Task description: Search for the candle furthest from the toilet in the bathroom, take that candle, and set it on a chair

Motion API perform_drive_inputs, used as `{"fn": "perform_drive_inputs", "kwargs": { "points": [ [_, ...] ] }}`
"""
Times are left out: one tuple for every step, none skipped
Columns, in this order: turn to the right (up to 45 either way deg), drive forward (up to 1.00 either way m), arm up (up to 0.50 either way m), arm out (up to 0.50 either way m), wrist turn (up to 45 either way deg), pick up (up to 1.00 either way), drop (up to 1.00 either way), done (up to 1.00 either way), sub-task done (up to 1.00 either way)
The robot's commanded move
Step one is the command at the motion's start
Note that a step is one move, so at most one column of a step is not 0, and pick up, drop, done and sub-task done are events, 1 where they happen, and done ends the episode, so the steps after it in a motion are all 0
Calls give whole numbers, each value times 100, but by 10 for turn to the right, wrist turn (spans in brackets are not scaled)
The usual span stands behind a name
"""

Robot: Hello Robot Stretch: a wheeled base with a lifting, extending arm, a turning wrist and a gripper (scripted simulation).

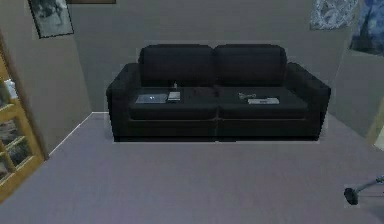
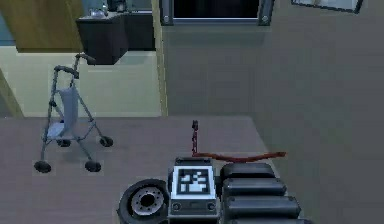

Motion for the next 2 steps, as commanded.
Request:
{"fn": "perform_drive_inputs", "kwargs": {
  "points": [
    [0,15,0,0,0,0,0,0,0],
    [450,0,0,0,0,0,0,0,0]
  ]
}}
